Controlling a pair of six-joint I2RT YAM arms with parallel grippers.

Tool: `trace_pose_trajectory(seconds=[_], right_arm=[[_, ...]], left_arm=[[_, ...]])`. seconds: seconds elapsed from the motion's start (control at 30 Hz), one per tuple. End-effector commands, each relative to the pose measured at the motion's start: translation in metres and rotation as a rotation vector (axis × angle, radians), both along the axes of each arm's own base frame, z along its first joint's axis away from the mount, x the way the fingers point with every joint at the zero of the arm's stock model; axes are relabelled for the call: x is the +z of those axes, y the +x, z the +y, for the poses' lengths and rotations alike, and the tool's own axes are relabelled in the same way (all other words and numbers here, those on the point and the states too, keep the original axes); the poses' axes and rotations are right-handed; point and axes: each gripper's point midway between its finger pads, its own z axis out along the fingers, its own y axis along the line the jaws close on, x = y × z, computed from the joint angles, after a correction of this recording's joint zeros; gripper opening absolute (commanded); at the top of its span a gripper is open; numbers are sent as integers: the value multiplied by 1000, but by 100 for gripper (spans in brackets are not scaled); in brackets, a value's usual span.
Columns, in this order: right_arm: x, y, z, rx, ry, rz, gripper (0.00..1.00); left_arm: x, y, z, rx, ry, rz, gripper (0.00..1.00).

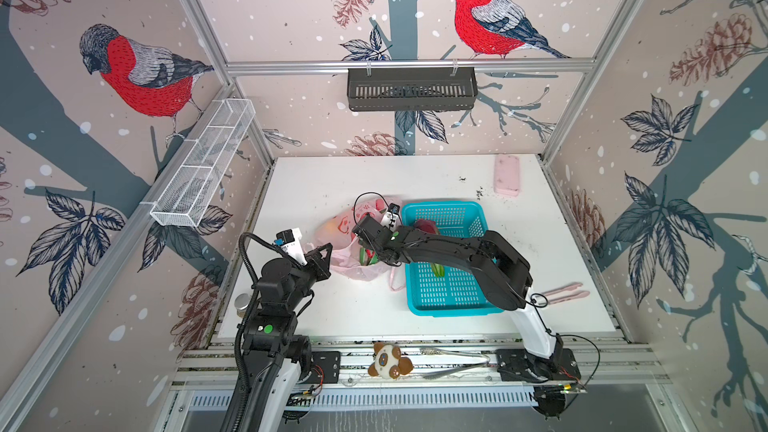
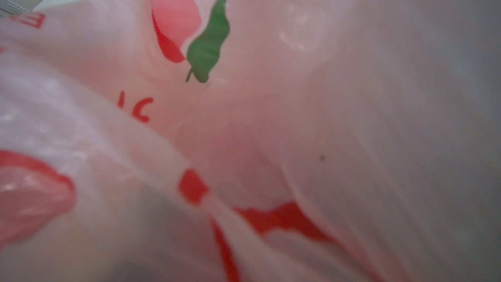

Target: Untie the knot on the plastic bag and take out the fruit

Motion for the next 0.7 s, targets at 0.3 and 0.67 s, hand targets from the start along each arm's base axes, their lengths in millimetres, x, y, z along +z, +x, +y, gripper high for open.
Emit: trace_pose_trajectory(seconds=[0.3, 0.67], right_arm=[[48, -4, 9, 46, 80, -75, 48], [32, -3, 5, 37, 31, -54, 57]], left_arm=[[2, 5, 2, 11, 8, -22, 0], [4, 5, 1, 8, 3, -25, 0]])
